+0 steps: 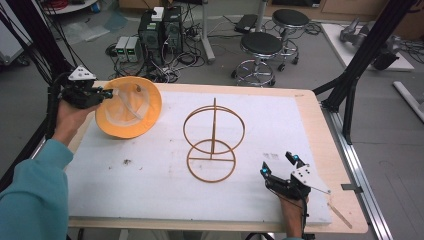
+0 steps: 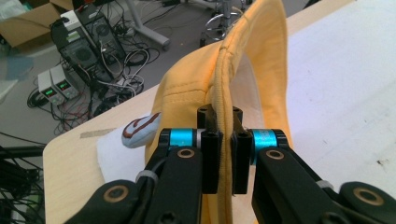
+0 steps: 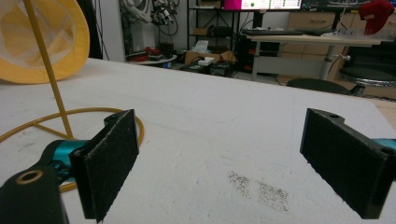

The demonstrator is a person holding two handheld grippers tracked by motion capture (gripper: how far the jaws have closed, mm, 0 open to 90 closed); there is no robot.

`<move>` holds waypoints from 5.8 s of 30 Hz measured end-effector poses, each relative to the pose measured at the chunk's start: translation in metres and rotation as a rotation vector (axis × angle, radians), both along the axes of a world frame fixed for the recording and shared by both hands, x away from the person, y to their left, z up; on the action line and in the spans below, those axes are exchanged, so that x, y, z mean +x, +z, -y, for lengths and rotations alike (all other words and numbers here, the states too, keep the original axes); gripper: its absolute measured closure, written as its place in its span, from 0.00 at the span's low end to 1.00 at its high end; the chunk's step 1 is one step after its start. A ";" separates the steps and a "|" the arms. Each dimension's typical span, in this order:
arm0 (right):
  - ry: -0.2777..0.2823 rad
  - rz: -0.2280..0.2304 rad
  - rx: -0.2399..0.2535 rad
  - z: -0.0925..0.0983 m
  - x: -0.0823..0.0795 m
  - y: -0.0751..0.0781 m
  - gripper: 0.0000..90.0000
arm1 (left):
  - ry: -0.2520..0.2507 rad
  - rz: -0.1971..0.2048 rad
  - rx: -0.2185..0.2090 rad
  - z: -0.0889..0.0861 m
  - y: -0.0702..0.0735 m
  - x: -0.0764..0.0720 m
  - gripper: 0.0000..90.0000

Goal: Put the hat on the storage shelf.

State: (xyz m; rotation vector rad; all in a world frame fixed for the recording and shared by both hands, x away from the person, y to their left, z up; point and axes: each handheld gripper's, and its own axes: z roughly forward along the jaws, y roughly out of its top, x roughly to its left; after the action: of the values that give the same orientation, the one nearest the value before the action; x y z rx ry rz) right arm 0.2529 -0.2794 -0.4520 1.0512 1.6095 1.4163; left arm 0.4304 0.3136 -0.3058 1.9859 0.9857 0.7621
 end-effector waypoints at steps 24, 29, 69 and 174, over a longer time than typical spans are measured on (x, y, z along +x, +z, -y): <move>-0.001 0.000 0.002 0.000 0.000 0.000 0.12 | -0.066 -0.032 -0.028 0.022 -0.002 -0.025 0.95; 0.001 0.001 0.004 0.000 0.000 0.000 0.12 | -0.086 -0.061 -0.074 0.030 -0.005 -0.031 0.95; 0.001 0.007 0.013 0.001 -0.001 0.000 0.12 | -0.282 -0.174 -0.267 0.088 -0.005 -0.094 0.39; -0.004 0.001 0.020 0.001 -0.001 0.000 0.12 | -0.215 0.062 -0.290 0.038 -0.018 -0.122 0.95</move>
State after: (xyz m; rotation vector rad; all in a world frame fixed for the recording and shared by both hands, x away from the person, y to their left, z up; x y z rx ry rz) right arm 0.2521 -0.2806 -0.4522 1.0643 1.5946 1.4326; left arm 0.3085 0.2759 -0.3241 1.7693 0.7819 0.5268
